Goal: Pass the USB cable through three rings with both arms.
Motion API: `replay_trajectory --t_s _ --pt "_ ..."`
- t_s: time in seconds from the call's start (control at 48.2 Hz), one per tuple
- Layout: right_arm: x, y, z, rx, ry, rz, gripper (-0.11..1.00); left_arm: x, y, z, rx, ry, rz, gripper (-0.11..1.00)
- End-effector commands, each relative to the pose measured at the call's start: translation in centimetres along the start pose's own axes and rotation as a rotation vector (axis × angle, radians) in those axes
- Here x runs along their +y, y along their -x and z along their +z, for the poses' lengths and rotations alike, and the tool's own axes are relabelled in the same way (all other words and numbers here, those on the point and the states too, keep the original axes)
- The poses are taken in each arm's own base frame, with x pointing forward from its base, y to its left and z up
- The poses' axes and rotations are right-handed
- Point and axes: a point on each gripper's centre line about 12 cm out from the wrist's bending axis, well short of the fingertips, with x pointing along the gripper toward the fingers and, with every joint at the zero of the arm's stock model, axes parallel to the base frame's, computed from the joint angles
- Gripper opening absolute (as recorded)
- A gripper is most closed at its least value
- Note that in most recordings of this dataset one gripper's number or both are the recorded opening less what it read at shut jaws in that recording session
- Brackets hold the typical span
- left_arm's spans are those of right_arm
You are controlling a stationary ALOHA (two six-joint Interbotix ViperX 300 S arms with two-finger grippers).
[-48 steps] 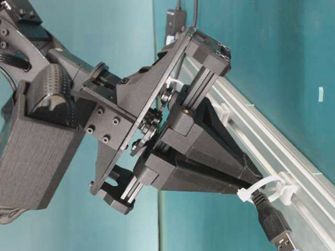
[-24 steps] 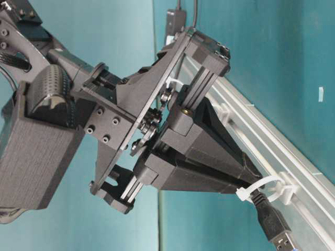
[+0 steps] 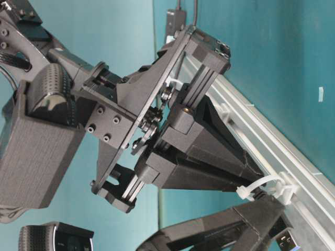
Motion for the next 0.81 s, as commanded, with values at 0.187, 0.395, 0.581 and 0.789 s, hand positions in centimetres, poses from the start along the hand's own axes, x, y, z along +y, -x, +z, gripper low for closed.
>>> replay_trajectory --t_s 0.187,0.395,0.581,0.789 --pt "-0.07 -0.03 0.23 -0.006 -0.009 -0.005 0.10 -0.79 0.03 0.60 -0.020 -0.007 -0.027 0.81" --pt "-0.07 -0.03 0.23 -0.006 -0.009 -0.005 0.10 -0.75 0.23 0.57 -0.020 -0.007 -0.027 0.48" --pt "-0.25 0.02 0.11 -0.005 -0.012 -0.008 0.10 -0.63 0.28 0.47 -0.016 -0.007 -0.021 0.12" --pt "-0.34 0.00 0.15 -0.006 -0.011 -0.011 0.10 -0.46 0.35 0.32 -0.011 -0.005 -0.016 0.12"
